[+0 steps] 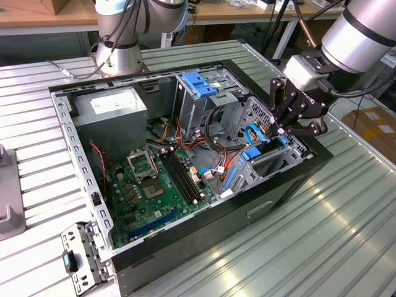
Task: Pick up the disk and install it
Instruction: 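Insert the second disk wire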
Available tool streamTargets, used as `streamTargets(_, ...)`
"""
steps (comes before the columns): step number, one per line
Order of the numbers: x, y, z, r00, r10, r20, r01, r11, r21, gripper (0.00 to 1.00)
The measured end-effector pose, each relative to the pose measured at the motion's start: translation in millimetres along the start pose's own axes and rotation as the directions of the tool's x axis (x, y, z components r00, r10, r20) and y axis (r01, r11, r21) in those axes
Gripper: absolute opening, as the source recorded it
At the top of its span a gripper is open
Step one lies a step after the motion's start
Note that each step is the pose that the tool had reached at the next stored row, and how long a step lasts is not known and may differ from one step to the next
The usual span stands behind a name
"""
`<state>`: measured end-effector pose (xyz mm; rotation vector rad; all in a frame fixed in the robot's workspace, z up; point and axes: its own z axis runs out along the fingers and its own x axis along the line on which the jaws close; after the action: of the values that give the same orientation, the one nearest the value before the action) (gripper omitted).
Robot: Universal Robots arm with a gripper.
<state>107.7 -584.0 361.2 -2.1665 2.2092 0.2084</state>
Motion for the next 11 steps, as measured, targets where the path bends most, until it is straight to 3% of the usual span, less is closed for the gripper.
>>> streamTargets(2,-0.2,-2.8,-1.5,0.9999,-0.001,0.0164,0.001,1.0,-0.0013,0.1)
streamTargets(4,0.1,-13.9,-2.4,0.9997,-0.001,0.0228,0.001,1.0,-0.0086,0.1)
streamTargets(9,2.7,-36.9,-4.2,0.9997,0.001,0.0249,0.0,0.9997,-0.0238,0.1)
streamTargets(11,2.7,-40.0,-5.1,0.9997,0.001,0.0262,0.0,0.9997,-0.0255,0.1)
